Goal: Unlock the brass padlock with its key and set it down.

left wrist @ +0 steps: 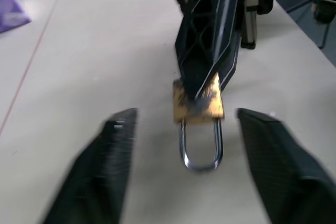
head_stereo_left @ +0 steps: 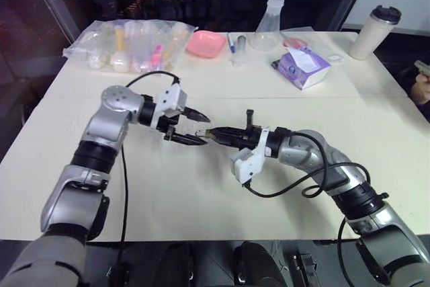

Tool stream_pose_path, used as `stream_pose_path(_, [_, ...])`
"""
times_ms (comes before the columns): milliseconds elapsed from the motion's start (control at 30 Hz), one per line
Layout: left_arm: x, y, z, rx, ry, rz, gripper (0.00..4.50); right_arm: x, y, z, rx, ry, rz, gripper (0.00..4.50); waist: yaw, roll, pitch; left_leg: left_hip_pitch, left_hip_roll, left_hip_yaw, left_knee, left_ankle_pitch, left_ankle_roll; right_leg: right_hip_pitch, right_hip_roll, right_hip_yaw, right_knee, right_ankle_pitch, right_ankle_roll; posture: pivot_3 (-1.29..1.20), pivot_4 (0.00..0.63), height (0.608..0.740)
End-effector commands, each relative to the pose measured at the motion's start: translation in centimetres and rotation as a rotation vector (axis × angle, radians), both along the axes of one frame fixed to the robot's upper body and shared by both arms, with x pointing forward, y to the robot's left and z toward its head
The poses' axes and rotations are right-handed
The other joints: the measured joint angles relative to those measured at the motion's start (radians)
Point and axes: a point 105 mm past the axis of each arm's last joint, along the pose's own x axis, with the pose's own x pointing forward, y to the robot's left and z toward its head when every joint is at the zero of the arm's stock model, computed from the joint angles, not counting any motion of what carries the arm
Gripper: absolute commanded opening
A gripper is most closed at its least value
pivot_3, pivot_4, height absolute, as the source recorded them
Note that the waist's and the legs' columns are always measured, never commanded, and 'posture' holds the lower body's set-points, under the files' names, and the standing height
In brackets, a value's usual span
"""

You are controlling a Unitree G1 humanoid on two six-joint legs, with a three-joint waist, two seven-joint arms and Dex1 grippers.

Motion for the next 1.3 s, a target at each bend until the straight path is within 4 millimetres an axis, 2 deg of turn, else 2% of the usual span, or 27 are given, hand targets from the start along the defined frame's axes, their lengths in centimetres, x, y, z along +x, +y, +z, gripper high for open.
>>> stream_pose_path(33, [-0.2,0.5,2.2,-0.065,-0.026,0.009,4.46,0.1,0.1,1.6,0.046,-0.04,0.004,0.0,0.0,0.0,0.0,0.0,0.0,0.0,0.0,0.0,0.0,0.0,0.0,0.0,0.0,0.0,0.0,0.0,0.15,0.715])
stream_pose_path(233, [-0.5,0.8,3.8,-0.141,0.028,0.031,4.46,0.2,0.0,1.4,0.045,-0.035,0.0,0.0,0.001,0.0,0.0,0.0,0.0,0.0,0.0,0.0,0.0,0.0,0.0,0.0,0.0,0.0,0.0,0.0,0.15,0.715])
stream_pose_path(267, [-0.7,0.9,3.7,-0.14,0.037,0.025,4.21,0.2,0.0,1.4,0.045,-0.035,0.0,0.0,0.001,0.0,0.0,0.0,0.0,0.0,0.0,0.0,0.0,0.0,0.0,0.0,0.0,0.0,0.0,0.0,0.15,0.715])
stream_pose_path(333, [-0.9,1.0,3.5,-0.137,0.043,0.023,3.58,0.2,0.1,1.4,0.044,-0.034,0.001,0.0,0.0,0.0,0.0,0.0,0.0,0.0,0.0,0.0,0.0,0.0,0.0,0.0,0.0,0.0,0.0,0.0,0.15,0.715])
stream_pose_path(400, [-0.9,1.1,3.2,-0.133,0.04,0.031,2.75,0.2,0.1,1.4,0.042,-0.034,0.001,0.0,0.0,0.0,0.0,0.0,0.0,0.0,0.0,0.0,0.0,0.0,0.0,0.0,0.0,0.0,0.0,0.0,0.15,0.715])
stream_pose_path(567, [-1.0,1.0,2.6,-0.102,0.037,0.022,0.32,0.2,0.0,1.2,0.033,-0.028,0.001,0.0,0.001,0.0,0.0,0.0,0.0,0.0,0.0,0.0,0.0,0.0,0.0,0.0,0.0,0.0,0.0,0.0,0.15,0.715])
stream_pose_path(600, [-1.0,1.0,2.5,-0.102,0.037,0.021,0.07,0.2,0.0,1.2,0.033,-0.028,0.001,0.0,0.001,0.0,0.0,0.0,0.0,0.0,0.0,0.0,0.0,0.0,0.0,0.0,0.0,0.0,0.0,0.0,0.15,0.715])
stream_pose_path(933, [-1.0,0.1,0.2,-0.06,0.056,-0.005,0.07,0.2,0.0,1.3,0.03,-0.031,0.002,0.0,0.001,0.0,0.0,0.0,0.0,0.0,0.0,0.0,0.0,0.0,0.0,0.0,0.0,0.0,0.0,0.0,0.15,0.715])
stream_pose_path(1300, [0.4,0.6,-2.0,0.006,0.005,0.039,0.07,0.2,0.0,1.6,0.035,-0.033,-0.004,0.0,0.002,0.0,0.0,0.0,0.0,0.0,0.0,0.0,0.0,0.0,0.0,0.0,0.0,0.0,0.0,0.0,0.15,0.715])
